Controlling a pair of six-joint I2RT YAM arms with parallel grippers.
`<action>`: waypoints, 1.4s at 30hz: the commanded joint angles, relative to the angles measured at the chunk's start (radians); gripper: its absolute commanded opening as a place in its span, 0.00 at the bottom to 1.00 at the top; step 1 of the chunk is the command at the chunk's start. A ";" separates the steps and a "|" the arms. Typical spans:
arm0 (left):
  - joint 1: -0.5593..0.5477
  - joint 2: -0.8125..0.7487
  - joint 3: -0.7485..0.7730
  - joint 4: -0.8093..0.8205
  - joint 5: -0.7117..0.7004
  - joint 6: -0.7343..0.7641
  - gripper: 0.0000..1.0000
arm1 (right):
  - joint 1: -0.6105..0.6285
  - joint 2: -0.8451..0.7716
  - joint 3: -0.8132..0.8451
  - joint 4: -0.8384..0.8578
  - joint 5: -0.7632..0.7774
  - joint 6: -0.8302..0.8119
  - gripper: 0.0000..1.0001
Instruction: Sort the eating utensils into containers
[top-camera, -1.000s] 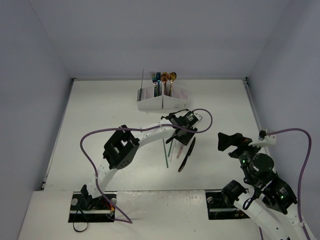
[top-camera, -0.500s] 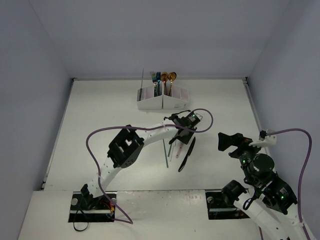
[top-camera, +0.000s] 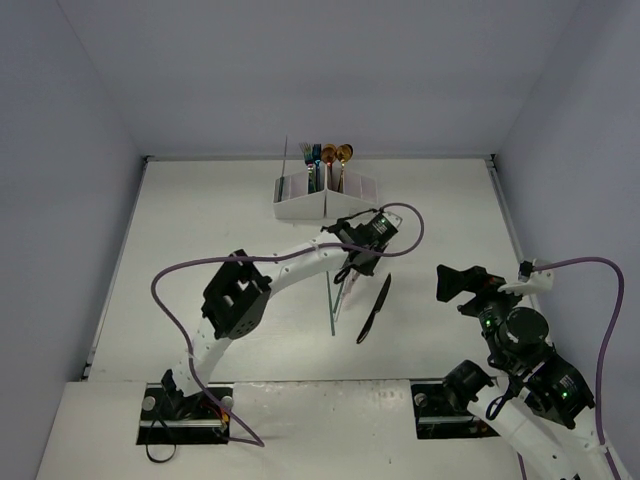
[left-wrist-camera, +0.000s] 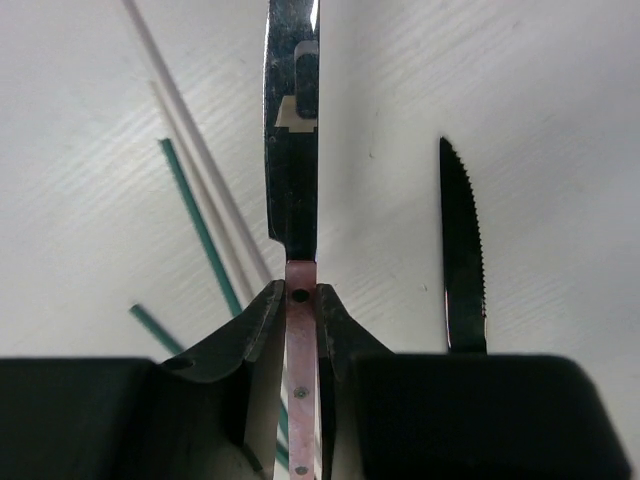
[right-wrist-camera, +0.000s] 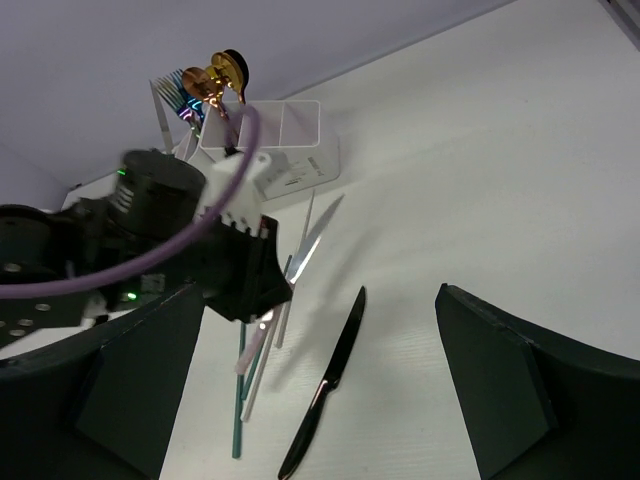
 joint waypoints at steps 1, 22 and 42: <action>0.071 -0.253 0.052 0.034 -0.090 0.032 0.00 | 0.002 0.017 0.009 0.054 0.033 0.013 1.00; 0.527 -0.267 -0.132 0.902 -0.142 0.220 0.00 | 0.002 0.103 0.012 0.051 0.013 -0.002 1.00; 0.566 -0.111 -0.227 1.091 -0.069 0.130 0.06 | 0.002 0.148 0.012 0.052 0.025 -0.008 1.00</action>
